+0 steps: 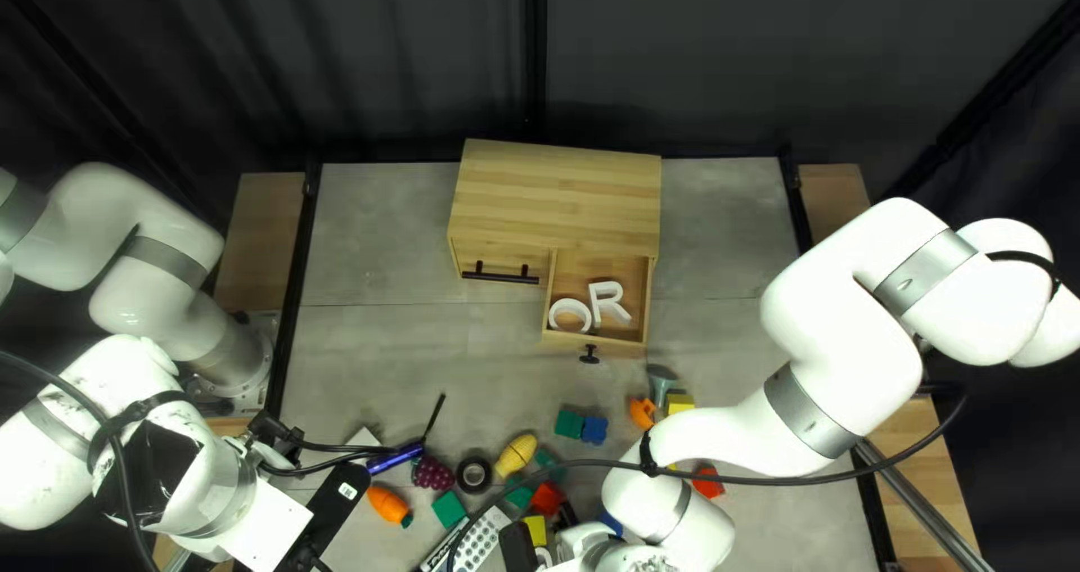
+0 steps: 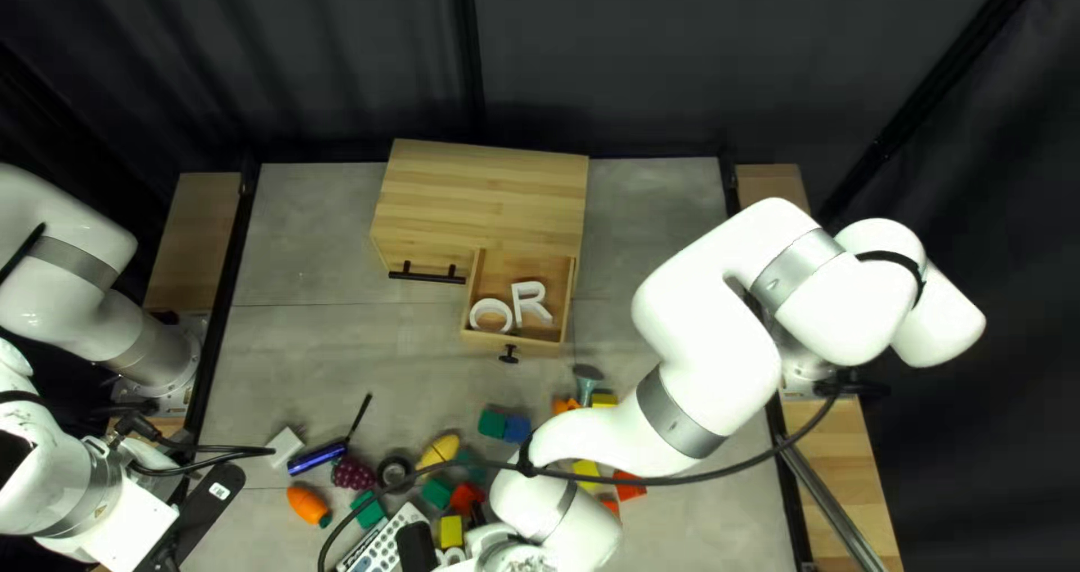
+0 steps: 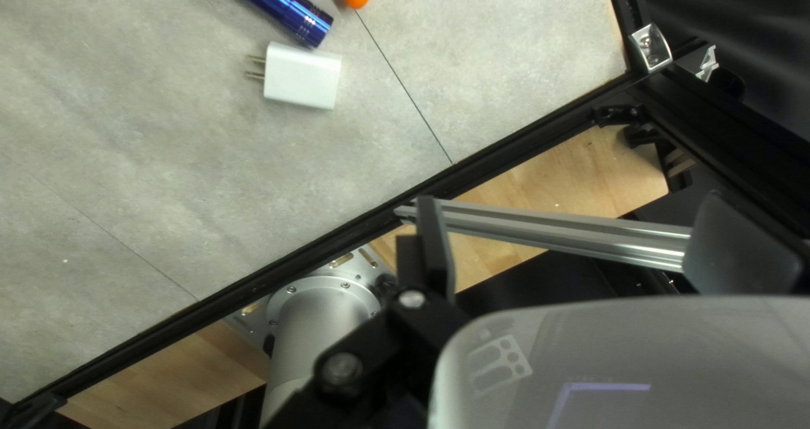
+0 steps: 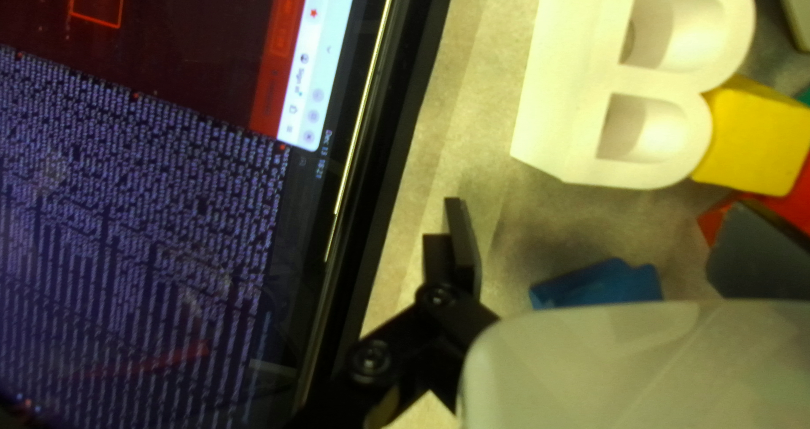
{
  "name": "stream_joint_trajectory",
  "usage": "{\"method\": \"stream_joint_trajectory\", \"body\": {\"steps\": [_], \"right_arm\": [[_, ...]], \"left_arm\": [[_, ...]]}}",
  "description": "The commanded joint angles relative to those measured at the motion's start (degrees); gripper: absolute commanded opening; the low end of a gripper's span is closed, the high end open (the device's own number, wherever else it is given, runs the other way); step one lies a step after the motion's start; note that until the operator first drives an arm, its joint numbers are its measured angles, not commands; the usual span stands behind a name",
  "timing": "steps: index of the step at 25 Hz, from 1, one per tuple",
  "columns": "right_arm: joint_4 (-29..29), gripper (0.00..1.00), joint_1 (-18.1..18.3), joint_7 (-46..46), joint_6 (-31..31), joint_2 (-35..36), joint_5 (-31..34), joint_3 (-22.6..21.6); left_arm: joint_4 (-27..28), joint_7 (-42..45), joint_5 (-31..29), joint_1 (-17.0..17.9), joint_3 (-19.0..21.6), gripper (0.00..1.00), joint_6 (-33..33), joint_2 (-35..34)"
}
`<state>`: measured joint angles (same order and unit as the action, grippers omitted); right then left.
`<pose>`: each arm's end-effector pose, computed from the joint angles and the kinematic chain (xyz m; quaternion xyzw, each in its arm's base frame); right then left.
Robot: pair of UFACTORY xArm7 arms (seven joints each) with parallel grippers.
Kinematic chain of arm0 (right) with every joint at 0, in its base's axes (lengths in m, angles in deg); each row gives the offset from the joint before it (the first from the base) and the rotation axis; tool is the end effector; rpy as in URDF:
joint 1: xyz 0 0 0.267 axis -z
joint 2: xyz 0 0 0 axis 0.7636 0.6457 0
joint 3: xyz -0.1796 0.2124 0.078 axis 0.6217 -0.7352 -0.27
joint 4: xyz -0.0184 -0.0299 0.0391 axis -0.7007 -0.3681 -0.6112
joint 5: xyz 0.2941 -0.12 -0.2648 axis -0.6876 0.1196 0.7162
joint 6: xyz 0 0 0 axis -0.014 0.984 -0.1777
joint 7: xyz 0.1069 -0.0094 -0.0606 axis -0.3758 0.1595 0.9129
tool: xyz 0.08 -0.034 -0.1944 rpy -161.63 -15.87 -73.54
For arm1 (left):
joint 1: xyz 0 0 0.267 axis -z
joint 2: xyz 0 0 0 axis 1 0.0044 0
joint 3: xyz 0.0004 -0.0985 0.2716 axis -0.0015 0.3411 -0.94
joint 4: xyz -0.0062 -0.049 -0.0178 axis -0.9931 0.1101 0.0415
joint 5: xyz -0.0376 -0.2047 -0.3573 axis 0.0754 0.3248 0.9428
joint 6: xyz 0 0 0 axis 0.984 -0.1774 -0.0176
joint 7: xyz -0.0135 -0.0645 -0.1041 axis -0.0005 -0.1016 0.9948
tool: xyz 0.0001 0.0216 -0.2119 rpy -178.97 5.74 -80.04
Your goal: Open drawers and place objects into drawer and close
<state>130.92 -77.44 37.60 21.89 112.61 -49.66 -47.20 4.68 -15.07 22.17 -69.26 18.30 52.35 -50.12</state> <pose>0.5937 0.3455 -0.0470 0.9821 0.1365 0.1082 0.0722 0.2241 -0.3021 0.1720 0.9588 -0.2767 -0.0605 0.0211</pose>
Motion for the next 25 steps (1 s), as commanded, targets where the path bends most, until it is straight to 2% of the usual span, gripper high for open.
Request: {"method": "stream_joint_trajectory", "body": {"steps": [1,25], "right_arm": [[2.8,1.00,0.1,1.1,2.0,1.2,-0.8,-0.5],[3.2,1.00,-0.5,0.3,2.9,1.2,-1.1,-0.6]], "left_arm": [[0.0,0.0,0.0,0.0,0.0,1.00,0.0,0.0],[0.0,0.0,0.0,0.0,0.0,1.00,0.0,0.0]]}}
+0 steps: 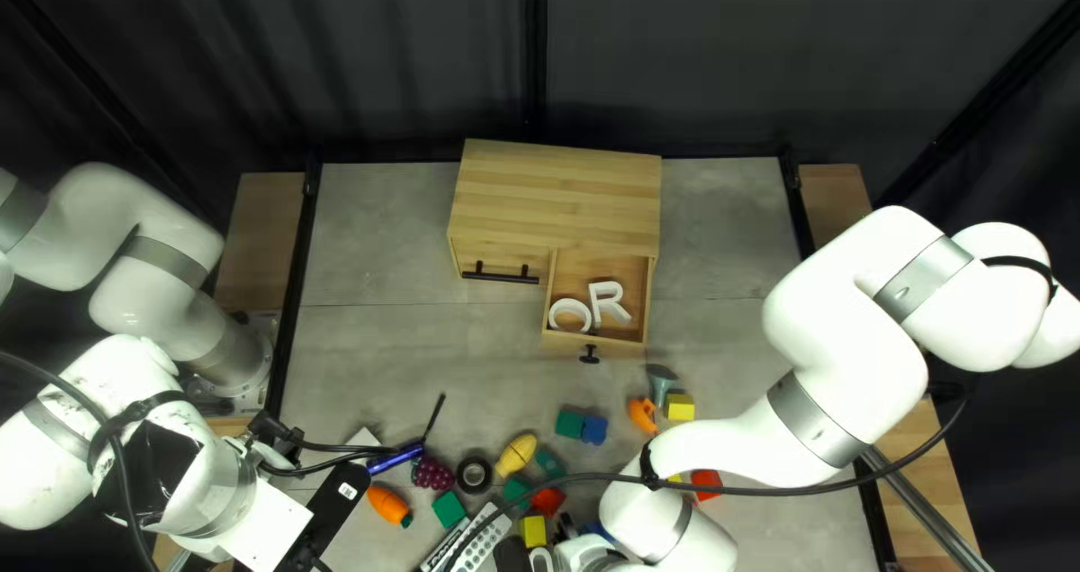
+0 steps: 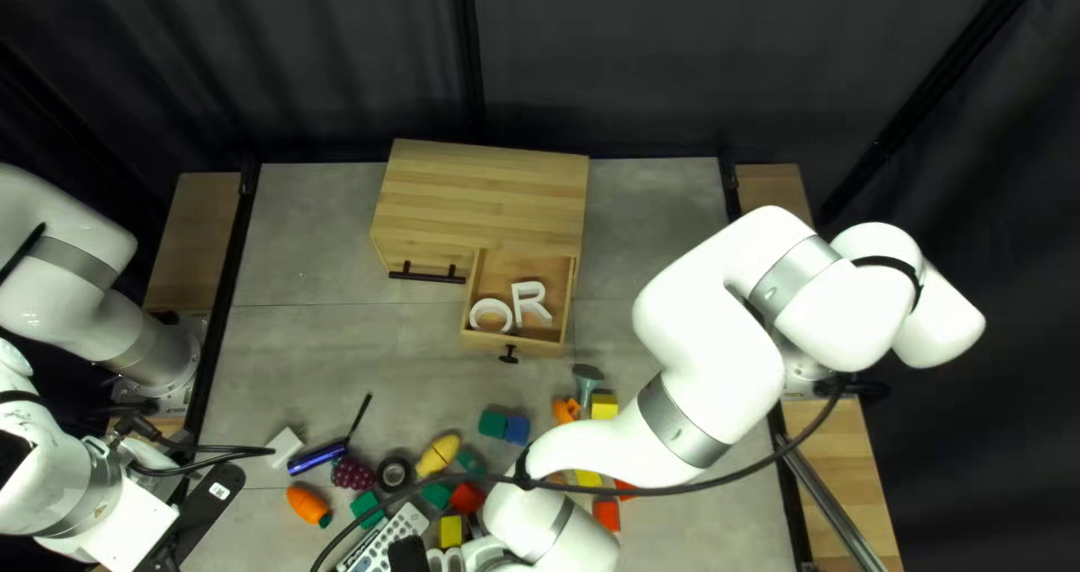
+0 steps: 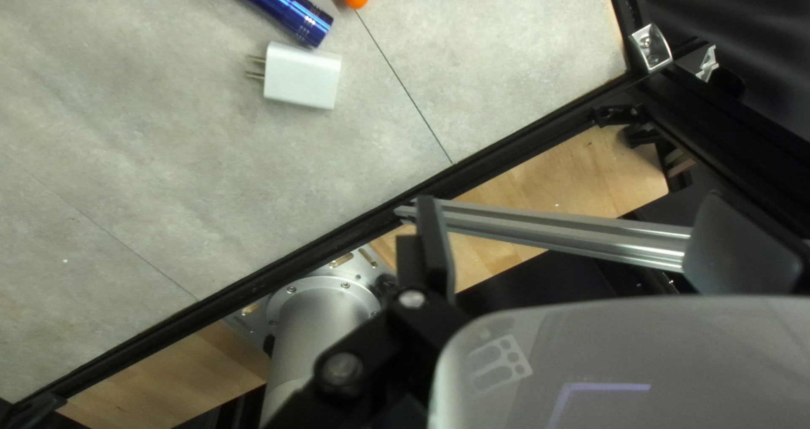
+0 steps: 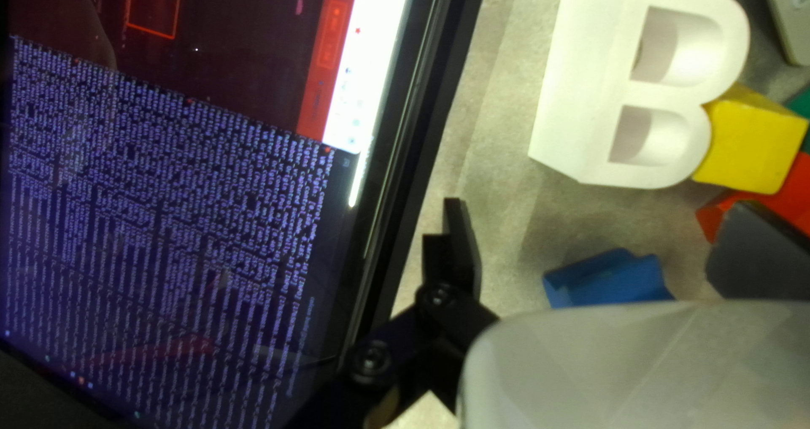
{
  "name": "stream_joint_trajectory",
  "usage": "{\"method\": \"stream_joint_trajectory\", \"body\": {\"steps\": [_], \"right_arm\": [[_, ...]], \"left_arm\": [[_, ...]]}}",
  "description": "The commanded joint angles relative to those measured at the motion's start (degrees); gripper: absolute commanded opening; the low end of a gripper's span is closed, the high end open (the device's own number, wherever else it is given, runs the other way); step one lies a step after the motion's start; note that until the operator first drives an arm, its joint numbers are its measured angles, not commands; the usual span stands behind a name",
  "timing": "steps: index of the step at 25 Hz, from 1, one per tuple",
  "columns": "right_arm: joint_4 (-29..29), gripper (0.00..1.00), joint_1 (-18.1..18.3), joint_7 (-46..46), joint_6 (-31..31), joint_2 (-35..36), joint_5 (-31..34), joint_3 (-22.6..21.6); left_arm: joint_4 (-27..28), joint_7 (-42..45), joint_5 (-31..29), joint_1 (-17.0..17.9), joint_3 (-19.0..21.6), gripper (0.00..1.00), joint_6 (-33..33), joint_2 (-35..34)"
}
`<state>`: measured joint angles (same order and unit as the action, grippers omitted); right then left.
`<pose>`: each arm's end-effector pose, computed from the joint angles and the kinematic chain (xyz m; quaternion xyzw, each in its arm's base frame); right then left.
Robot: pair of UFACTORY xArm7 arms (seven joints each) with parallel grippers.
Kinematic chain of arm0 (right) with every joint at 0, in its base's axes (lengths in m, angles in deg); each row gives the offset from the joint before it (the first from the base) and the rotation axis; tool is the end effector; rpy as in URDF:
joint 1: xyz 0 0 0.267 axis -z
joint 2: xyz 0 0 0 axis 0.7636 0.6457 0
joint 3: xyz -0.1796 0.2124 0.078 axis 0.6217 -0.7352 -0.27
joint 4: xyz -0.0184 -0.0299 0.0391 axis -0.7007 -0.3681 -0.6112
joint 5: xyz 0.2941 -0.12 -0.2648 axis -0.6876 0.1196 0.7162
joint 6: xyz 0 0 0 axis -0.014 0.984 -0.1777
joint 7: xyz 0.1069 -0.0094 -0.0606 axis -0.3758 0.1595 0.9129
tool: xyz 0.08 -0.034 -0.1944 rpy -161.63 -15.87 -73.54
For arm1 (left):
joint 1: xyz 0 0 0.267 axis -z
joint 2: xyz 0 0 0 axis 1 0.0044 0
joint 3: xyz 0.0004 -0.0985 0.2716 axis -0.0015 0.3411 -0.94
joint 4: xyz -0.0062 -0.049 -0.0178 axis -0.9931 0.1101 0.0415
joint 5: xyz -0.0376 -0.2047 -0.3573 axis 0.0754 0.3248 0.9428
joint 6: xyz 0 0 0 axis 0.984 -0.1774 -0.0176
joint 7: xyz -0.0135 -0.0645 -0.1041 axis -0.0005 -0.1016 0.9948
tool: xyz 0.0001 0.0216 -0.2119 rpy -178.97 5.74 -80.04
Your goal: Open drawers and place objects into drawer and close
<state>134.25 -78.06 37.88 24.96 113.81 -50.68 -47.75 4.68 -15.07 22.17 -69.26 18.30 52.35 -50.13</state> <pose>0.5945 0.3576 -0.0396 0.9832 0.1338 0.1004 0.0730 0.2241 -0.3021 0.1720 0.9588 -0.2767 -0.0604 0.0211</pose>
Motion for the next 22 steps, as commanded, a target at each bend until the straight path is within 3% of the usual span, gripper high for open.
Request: {"method": "stream_joint_trajectory", "body": {"steps": [1,22], "right_arm": [[-0.2,1.00,0.2,0.1,-0.3,0.0,-0.1,0.0],[5.4,1.00,1.9,2.0,6.4,3.0,-4.3,-1.2]], "left_arm": [[0.0,0.0,0.0,0.0,0.0,1.00,0.0,0.0],[0.0,0.0,0.0,0.0,0.0,1.00,0.0,0.0]]}}
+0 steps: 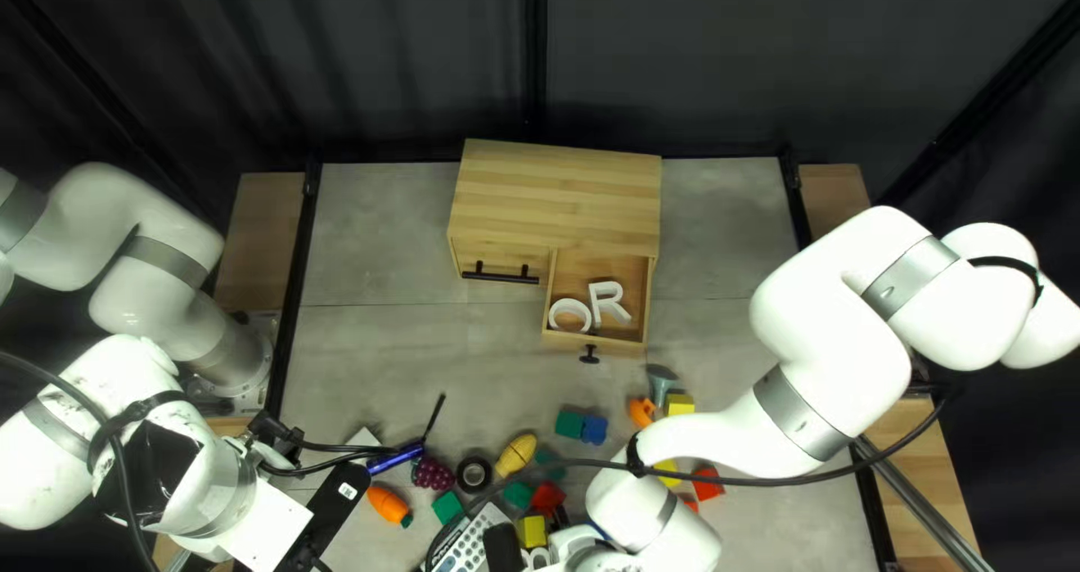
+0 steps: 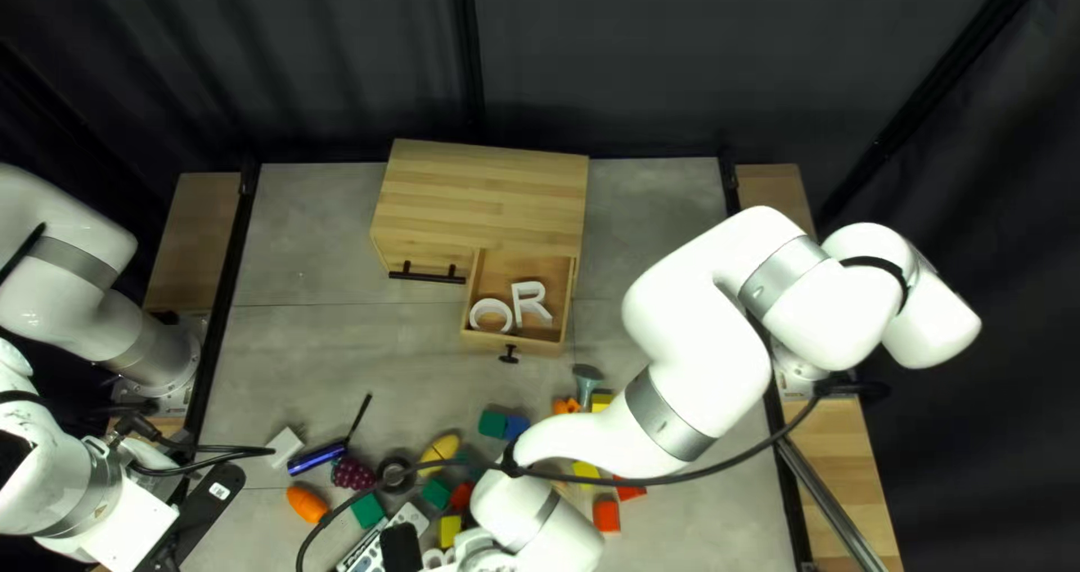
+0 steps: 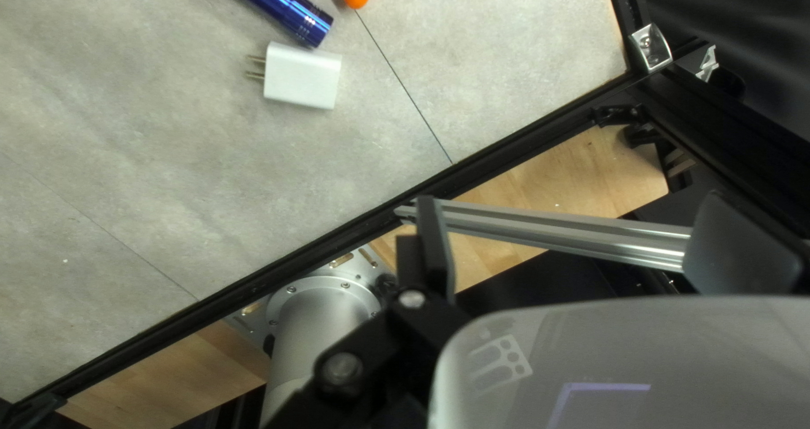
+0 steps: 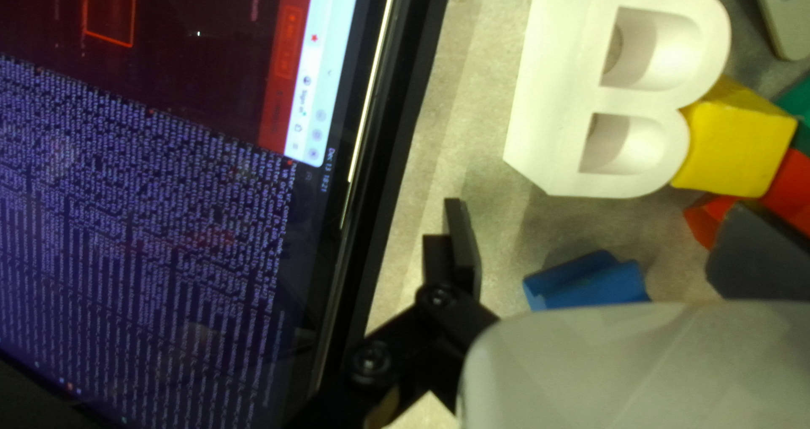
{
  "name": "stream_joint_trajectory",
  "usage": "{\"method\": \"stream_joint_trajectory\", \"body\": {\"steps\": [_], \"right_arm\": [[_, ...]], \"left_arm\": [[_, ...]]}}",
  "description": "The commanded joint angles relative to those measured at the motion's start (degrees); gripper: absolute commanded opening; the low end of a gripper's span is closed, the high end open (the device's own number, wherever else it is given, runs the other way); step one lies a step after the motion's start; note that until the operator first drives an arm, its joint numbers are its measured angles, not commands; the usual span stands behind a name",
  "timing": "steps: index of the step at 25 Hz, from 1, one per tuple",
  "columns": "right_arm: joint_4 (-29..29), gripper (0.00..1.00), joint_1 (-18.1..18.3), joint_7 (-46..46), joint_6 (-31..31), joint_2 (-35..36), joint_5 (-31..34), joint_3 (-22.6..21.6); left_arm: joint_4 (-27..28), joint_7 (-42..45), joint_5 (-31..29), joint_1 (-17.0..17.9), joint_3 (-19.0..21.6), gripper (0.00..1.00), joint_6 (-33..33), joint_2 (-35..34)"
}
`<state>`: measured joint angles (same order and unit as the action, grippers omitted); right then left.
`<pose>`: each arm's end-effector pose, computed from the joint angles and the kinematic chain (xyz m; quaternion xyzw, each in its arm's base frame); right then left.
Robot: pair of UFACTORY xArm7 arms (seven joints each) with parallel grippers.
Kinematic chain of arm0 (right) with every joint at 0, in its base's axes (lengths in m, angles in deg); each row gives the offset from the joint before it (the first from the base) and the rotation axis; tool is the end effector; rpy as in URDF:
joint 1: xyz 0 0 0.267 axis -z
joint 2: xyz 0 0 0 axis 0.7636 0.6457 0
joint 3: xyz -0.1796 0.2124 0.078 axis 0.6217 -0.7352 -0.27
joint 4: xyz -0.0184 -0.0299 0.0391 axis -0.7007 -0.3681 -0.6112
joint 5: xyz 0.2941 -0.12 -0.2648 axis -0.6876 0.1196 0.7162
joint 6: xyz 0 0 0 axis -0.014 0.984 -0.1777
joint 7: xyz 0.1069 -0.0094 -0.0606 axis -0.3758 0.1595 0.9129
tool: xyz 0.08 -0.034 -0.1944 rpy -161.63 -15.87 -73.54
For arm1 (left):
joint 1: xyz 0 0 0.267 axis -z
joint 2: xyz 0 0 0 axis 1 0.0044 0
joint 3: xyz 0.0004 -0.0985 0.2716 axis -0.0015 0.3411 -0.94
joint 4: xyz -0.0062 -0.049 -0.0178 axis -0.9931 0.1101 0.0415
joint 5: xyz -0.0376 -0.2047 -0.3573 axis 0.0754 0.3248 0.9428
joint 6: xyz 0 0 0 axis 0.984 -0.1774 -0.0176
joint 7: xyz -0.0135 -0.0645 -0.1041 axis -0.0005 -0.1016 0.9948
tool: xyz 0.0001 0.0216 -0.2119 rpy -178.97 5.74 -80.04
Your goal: Open drawers and place objects into drawer and close
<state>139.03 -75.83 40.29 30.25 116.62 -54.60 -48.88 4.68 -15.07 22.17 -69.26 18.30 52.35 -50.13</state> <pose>0.5969 0.3451 -0.0448 0.9897 0.1101 0.0598 0.0693 0.2241 -0.3021 0.1720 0.9588 -0.2767 -0.0604 0.0211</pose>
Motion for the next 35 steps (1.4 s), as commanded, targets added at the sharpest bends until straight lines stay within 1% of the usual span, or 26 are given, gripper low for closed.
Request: {"method": "stream_joint_trajectory", "body": {"steps": [1,11,20,25,35], "right_arm": [[0.6,1.00,-0.3,-0.6,1.1,0.2,-0.4,-0.1],[-0.2,1.00,0.8,0.0,-0.3,0.9,-1.2,-0.4],[0.9,1.00,2.2,2.0,-1.6,2.0,-1.6,-0.7],[0.4,1.00,2.7,2.3,-2.7,2.0,-1.6,-0.7],[1.5,1.00,3.3,3.4,-2.9,2.7,-1.7,-0.7]], "left_arm": [[0.0,0.0,0.0,0.0,0.0,1.00,0.0,0.0],[0.0,0.0,0.0,0.0,0.0,1.00,0.0,0.0],[0.0,0.0,0.0,0.0,0.0,1.00,0.0,0.0],[0.0,0.0,0.0,0.0,0.0,1.00,0.0,0.0],[0.0,0.0,0.0,0.0,0.0,1.00,0.0,0.0]]}}
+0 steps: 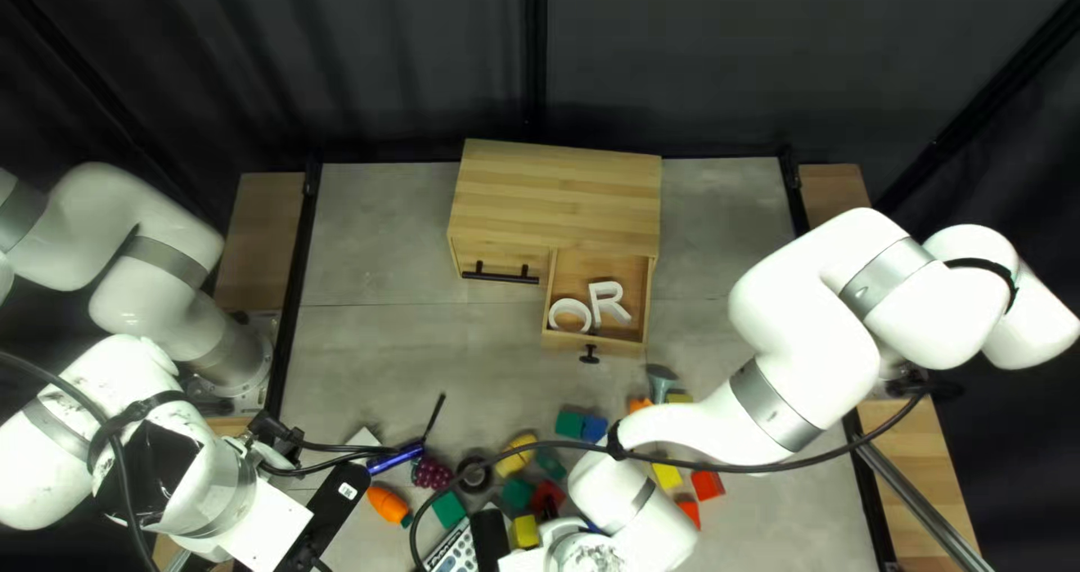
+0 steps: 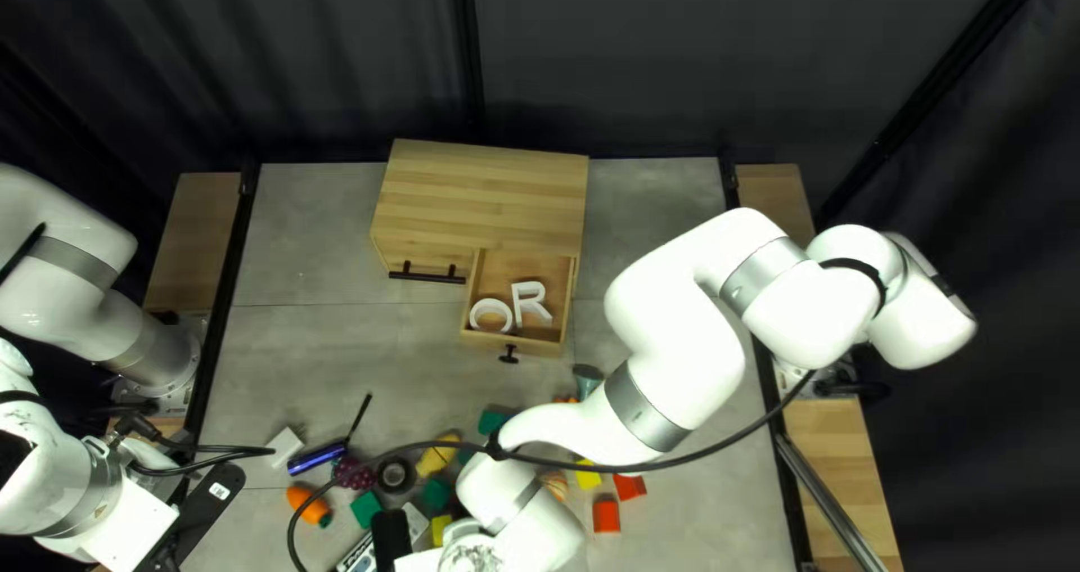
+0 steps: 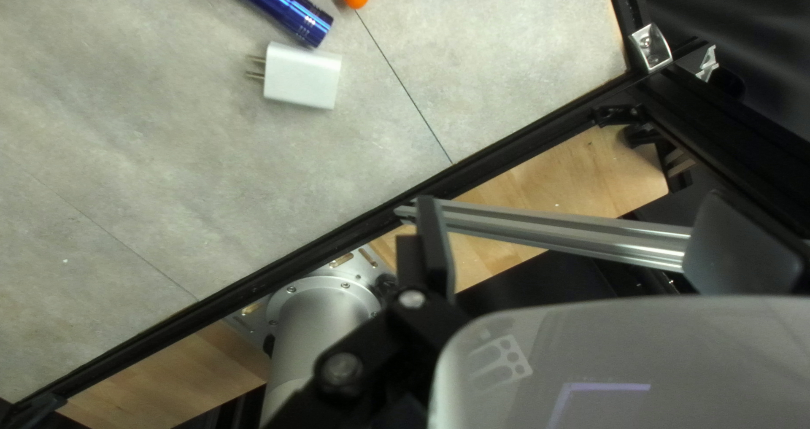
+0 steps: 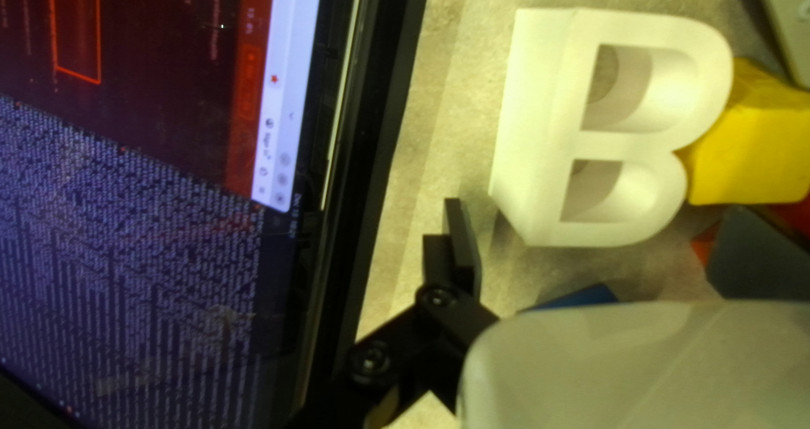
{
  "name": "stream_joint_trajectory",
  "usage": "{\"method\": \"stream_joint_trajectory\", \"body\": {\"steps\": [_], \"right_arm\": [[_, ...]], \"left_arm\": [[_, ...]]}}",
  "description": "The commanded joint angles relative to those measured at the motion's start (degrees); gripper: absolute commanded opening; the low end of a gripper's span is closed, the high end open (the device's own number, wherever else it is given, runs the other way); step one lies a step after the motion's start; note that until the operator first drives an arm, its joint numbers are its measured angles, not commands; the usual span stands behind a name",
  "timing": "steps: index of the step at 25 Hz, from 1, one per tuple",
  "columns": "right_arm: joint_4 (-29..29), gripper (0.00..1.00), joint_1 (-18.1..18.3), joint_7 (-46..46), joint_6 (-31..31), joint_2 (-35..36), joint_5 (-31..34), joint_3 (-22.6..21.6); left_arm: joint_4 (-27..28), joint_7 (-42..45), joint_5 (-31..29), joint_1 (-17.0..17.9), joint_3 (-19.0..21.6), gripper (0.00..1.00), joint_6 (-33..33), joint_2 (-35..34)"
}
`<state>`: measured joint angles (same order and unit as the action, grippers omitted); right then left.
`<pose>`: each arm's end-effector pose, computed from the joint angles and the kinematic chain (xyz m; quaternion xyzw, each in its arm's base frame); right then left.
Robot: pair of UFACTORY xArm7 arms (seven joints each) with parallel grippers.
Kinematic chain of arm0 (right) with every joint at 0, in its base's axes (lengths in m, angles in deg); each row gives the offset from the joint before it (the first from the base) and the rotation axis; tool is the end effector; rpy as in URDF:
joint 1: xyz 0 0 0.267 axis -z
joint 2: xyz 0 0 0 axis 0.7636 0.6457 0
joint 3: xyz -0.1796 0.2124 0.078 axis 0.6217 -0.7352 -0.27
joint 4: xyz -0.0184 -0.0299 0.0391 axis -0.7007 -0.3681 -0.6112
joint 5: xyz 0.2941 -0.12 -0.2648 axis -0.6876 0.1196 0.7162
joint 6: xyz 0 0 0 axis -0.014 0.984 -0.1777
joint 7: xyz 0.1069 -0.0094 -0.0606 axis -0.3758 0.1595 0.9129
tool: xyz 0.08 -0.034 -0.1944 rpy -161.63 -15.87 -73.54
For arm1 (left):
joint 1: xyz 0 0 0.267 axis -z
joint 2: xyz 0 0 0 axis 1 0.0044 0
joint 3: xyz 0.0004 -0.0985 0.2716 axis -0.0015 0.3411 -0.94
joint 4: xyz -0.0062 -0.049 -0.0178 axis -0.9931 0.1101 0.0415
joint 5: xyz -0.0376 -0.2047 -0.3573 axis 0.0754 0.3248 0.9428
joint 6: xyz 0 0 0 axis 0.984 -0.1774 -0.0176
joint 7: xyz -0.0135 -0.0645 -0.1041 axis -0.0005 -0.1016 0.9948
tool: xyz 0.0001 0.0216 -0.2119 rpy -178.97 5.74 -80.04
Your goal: Open drawers and place objects into drawer and close
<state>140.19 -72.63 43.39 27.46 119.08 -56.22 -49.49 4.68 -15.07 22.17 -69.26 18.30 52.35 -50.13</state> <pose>0.6153 0.3314 -0.0618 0.9916 0.1058 0.0572 0.0472 0.2241 -0.3021 0.1720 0.9588 -0.2767 -0.0604 0.0211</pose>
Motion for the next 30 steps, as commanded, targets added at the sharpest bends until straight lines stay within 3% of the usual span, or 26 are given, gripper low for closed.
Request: {"method": "stream_joint_trajectory", "body": {"steps": [1,5,6,7,8,9,13,23,30], "right_arm": [[0.5,1.00,0.2,0.3,-0.1,0.3,-0.1,-0.1],[0.7,0.92,0.4,0.5,-0.4,0.5,-0.2,-0.1],[0.8,0.67,0.4,0.6,-0.5,0.6,-0.2,-0.2],[0.6,0.23,0.4,0.5,-0.5,0.4,-0.2,-0.1],[0.3,0.23,0.4,0.4,-0.6,0.2,-0.1,-0.1],[0.0,0.03,0.3,0.2,-0.7,-0.1,-0.1,-0.1],[-2.2,0.03,-0.3,-1.0,-0.4,-2.1,0.3,0.0],[-13.9,0.02,-3.7,-8.3,3.2,-15.0,2.1,0.4],[-26.4,0.01,-3.0,-10.4,6.4,-28.6,1.4,0.6]], "left_arm": [[0.0,0.0,0.0,0.0,0.0,1.00,0.0,0.0],[0.0,0.0,0.0,0.0,0.0,1.00,0.0,0.0],[0.0,0.0,0.0,0.0,0.0,1.00,0.0,0.0],[0.0,0.0,0.0,0.0,0.0,1.00,0.0,0.0],[0.0,0.0,0.0,0.0,0.0,1.00,0.0,0.0],[0.0,0.0,0.0,0.0,0.0,1.00,0.0,0.0],[0.0,0.0,0.0,0.0,0.0,1.00,0.0,0.0],[0.0,0.0,0.0,0.0,0.0,1.00,0.0,0.0],[0.0,0.0,0.0,0.0,0.0,1.00,0.0,0.0]]}}
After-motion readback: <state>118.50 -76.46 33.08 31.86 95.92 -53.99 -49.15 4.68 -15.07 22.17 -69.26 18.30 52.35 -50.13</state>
